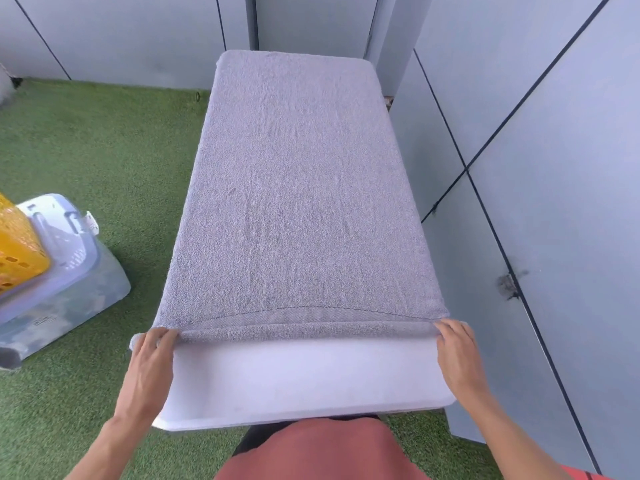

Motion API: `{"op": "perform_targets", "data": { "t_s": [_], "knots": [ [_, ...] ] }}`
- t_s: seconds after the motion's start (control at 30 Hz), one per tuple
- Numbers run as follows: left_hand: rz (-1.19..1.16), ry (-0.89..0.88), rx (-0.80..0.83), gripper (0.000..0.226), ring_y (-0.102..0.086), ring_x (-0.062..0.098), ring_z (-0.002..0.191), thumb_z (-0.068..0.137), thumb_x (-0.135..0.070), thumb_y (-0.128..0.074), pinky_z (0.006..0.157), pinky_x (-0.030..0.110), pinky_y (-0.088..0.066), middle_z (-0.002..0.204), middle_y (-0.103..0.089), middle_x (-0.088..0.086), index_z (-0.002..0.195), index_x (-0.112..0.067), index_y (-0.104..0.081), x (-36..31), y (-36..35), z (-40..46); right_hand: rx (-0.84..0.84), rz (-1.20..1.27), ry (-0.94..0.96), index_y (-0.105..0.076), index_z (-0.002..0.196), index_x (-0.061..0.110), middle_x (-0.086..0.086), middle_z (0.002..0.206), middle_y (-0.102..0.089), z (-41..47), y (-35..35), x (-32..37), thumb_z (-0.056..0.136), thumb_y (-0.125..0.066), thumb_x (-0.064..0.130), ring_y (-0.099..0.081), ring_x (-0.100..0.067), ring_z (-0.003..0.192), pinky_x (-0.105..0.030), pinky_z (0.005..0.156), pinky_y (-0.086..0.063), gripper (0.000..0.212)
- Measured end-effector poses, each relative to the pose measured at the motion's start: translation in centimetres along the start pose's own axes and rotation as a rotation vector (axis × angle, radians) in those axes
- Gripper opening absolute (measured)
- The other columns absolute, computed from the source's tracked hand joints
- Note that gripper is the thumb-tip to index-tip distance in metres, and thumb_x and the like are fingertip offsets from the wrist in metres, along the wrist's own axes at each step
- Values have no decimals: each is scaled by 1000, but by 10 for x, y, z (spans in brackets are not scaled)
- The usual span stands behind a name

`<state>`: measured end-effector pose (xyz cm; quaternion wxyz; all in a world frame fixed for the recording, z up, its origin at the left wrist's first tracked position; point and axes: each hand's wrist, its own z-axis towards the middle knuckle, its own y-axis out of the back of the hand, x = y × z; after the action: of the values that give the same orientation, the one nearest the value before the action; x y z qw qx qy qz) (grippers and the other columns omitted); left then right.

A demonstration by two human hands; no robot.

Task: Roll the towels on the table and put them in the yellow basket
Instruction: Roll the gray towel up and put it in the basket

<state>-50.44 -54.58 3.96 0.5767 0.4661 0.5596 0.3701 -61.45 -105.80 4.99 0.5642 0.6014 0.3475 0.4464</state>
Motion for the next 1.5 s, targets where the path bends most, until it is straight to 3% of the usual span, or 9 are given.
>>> {"op": "perform_targets", "data": {
  "t_s": [0.3, 0.5, 0.6, 0.8, 1.07, 1.17, 1.27, 1.37, 1.5],
  "knots": [
    [-128, 100, 313, 33, -61, 26, 95, 87, 7, -56, 76, 32, -46, 105, -68, 8, 113, -11, -67, 21, 29, 28, 519, 165, -149, -65, 85, 15, 1, 84, -65, 27, 27, -23, 89, -52, 5, -58, -24, 87, -32, 73, -43, 17],
    [-253, 217, 157, 19, -54, 28, 92, 80, 0, -71, 72, 22, -41, 101, -51, 7, 94, -11, -66, 12, 35, 44, 73, 385, -313, -63, 75, 19, -5, 86, -56, 24, 27, -2, 77, -73, 0, -53, -23, 85, -24, 77, -31, 22],
    [-18, 6, -46, 20, -45, 31, 86, 80, 10, -65, 71, 41, -45, 93, -53, 9, 87, -7, -69, 3, 22, 18, -46, 169, -153, -68, 84, 8, -5, 88, -52, -3, 16, 8, 83, -68, 2, -48, -30, 90, -29, 81, -33, 7],
    [117, -101, -69, 54, -47, 40, 103, 73, 12, -67, 77, 52, -52, 117, -51, 20, 124, 3, -55, -4, -5, -15, 28, 73, -14, -61, 118, -4, -8, 112, -51, -25, 0, 9, 77, -76, 8, -43, -26, 114, -36, 96, -43, 45],
    [-114, -2, -1, 25, -54, 34, 96, 87, 6, -57, 70, 43, -46, 103, -67, 12, 108, -7, -60, -9, 17, 24, 98, -41, 23, -67, 103, 6, -6, 99, -63, 11, 5, 0, 84, -62, -4, -49, -30, 94, -36, 88, -39, 22],
    [-156, -4, 148, 22, -58, 25, 95, 88, 2, -59, 75, 36, -44, 103, -69, 4, 102, -13, -68, 8, 29, 28, 292, 65, 9, -66, 112, 10, -6, 109, -63, 10, 23, -8, 96, -50, 6, -49, -30, 105, -38, 93, -39, 23],
    [-193, 21, 292, 20, -62, 22, 91, 87, -2, -64, 77, 31, -44, 99, -72, 3, 102, -14, -71, 15, 35, 42, 516, 357, -137, -66, 90, 22, -5, 91, -69, 26, 41, -15, 89, -62, 9, -63, -26, 92, -35, 83, -44, 14],
    [-280, 138, 222, 20, -60, 20, 77, 80, -2, -73, 65, 11, -41, 96, -67, 9, 97, -12, -71, 10, 36, 60, 446, 556, -342, -66, 89, 18, -11, 86, -69, 40, 43, -10, 80, -74, 8, -65, -26, 84, -31, 75, -47, 16],
    [-145, 56, 12, 17, -48, 27, 77, 78, 5, -70, 68, 25, -41, 85, -52, 6, 80, -12, -71, 2, 29, 53, 80, 417, -297, -65, 74, 21, -8, 87, -59, 33, 29, 0, 76, -76, 5, -52, -22, 83, -19, 70, -34, 19]
  ]
}}
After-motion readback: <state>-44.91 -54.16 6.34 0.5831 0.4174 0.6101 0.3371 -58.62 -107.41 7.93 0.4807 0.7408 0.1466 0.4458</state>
